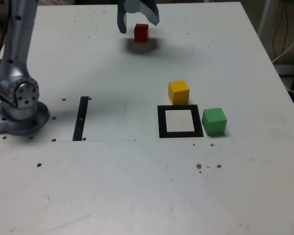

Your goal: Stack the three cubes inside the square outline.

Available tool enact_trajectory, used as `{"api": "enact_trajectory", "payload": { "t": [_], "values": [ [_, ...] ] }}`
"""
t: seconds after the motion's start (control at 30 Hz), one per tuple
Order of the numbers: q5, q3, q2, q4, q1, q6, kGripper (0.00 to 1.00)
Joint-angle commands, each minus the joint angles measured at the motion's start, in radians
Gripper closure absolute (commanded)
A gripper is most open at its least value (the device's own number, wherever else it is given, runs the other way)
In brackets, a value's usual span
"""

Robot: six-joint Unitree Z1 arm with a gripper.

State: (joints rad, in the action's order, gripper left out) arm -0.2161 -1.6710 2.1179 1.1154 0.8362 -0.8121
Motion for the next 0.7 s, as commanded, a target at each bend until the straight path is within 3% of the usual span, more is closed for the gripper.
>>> {"api": "enact_trajectory", "payload": {
  "t": [0.0,0.67],
  "values": [
    [-0.002,-0.004,0.02,-0.004,0.001,-0.003,0.09],
    [-0.006,-0.049,0.096,-0.023,0.001,-0.03,0.15]
  ]
}}
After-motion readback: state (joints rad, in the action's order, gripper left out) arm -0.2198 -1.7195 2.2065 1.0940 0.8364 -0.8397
